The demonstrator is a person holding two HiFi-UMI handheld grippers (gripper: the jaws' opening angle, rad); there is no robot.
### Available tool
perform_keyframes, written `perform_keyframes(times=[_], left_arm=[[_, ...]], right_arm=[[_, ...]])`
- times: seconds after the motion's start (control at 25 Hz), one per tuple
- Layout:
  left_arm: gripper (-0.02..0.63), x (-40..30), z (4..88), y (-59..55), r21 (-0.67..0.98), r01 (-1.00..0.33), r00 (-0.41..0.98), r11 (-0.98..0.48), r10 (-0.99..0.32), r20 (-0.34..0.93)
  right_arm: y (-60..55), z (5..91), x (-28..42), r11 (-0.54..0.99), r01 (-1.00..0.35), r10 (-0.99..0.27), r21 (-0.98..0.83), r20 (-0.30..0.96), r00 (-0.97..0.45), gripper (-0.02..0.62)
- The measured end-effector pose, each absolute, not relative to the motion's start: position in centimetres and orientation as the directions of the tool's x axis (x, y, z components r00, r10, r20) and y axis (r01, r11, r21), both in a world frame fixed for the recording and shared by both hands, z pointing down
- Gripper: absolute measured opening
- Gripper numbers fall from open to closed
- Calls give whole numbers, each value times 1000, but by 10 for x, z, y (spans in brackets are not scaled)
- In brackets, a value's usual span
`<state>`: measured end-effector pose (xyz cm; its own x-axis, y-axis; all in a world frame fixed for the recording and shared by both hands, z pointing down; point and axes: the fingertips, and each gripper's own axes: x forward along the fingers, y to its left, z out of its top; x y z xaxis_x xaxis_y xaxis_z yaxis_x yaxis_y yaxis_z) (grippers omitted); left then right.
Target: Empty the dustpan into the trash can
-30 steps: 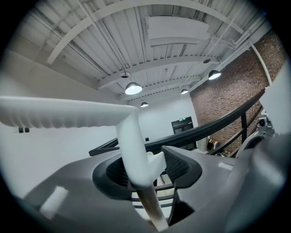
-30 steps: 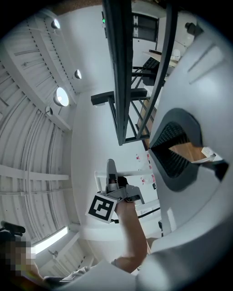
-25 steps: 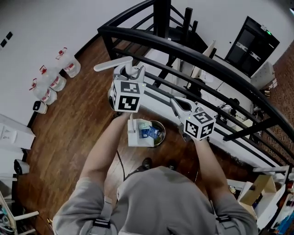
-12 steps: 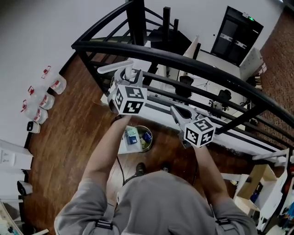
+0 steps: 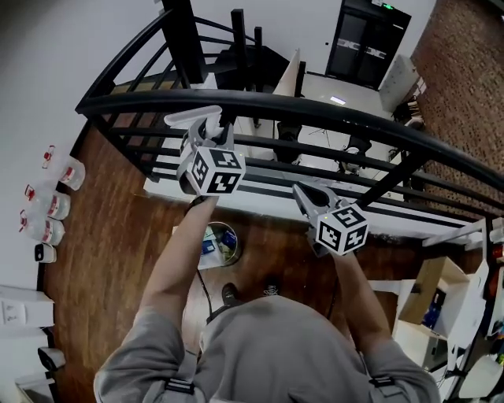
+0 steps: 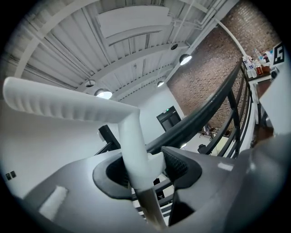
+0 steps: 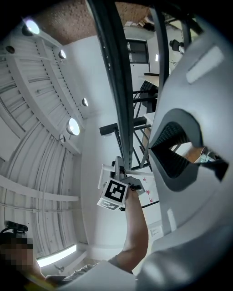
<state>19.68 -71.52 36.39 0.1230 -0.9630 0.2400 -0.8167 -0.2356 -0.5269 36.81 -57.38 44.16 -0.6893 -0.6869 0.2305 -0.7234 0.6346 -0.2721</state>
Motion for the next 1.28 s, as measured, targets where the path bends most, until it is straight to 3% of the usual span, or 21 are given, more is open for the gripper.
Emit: perform_keyframes(times=[0.68, 1.04, 1.28], left_arm=[[195, 290, 393, -728, -536, -769, 211, -347, -930, 300], [196, 240, 373, -709, -518, -798, 188, -307, -944, 271], [198, 164, 350, -675, -450, -851, 174, -270, -954, 243]], right_arm=[[-571, 451, 435, 575, -765, -731, -289, 239, -640, -2], [-579, 454, 400, 638, -704, -673, -313, 219, -707, -2], [-575, 451, 342, 706, -636, -600, -310, 214, -771, -2]])
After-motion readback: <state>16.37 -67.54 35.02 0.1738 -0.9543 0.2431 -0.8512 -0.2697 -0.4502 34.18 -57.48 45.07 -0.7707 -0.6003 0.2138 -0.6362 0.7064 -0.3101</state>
